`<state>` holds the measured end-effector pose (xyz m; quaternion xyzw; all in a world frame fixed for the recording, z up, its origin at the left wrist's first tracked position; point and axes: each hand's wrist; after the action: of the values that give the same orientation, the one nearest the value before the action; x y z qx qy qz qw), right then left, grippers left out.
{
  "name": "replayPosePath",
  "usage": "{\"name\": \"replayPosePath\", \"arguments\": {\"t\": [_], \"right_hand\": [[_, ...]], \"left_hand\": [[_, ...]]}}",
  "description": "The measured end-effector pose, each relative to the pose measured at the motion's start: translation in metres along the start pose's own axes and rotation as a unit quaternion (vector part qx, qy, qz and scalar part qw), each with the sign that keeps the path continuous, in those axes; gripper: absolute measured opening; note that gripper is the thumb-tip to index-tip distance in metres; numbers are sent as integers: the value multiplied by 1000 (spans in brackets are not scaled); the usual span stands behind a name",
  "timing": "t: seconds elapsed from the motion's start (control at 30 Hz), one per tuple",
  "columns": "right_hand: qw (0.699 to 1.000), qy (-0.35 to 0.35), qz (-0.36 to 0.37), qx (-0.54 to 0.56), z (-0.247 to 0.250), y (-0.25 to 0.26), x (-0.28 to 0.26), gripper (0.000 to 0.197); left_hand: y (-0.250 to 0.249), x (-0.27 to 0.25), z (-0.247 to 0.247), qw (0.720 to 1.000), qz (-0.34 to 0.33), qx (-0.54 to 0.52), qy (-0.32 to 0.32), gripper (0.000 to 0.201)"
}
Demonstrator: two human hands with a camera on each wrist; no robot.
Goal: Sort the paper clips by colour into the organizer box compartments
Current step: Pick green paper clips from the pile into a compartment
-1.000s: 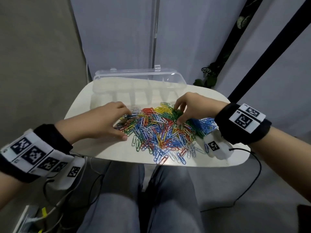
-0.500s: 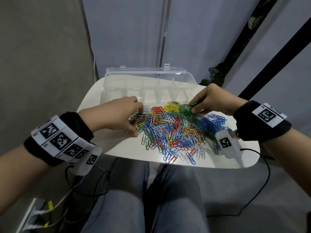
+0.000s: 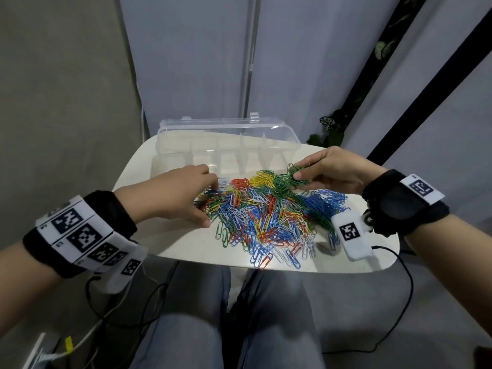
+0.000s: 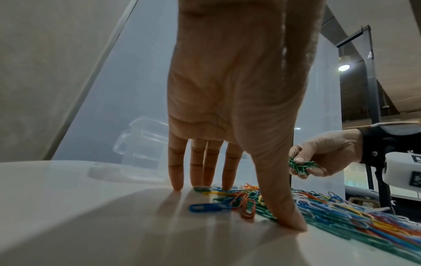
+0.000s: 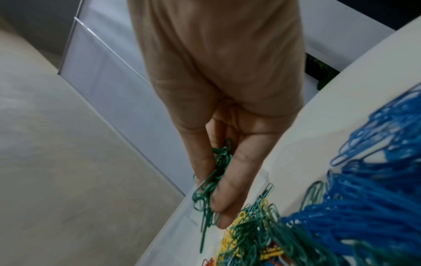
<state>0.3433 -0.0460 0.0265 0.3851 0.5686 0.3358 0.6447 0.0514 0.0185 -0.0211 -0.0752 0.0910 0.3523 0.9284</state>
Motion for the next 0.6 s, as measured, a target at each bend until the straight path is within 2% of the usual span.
{"name": "replayPosePath", "arguments": {"t": [0.17,0.33,0.5,0.6], "right_hand": [[1000,9,-7,12,5,9,-1,27],[998,-17,52,12,8,48,0,19],[986,-83,95,-106,-9,82,12,12],[961,-131,123,-212,-23,84,31,15]], "left_hand": [[0,2,1,1000,-6,15,2,71],[-1,2,2,1000,-10,21,1,70],[-1,2,3,1000,-10,22,-7,69],[2,1,-1,1000,-15,17,-17,70]]}}
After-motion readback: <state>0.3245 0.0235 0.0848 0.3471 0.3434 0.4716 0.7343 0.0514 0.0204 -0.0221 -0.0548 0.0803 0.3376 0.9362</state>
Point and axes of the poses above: each hand's wrist, its own x-axis towards the middle knuckle, its own z-axis out of the back of the hand, y = z × x, and after that the axes turned 5 degrees about x, right-handed
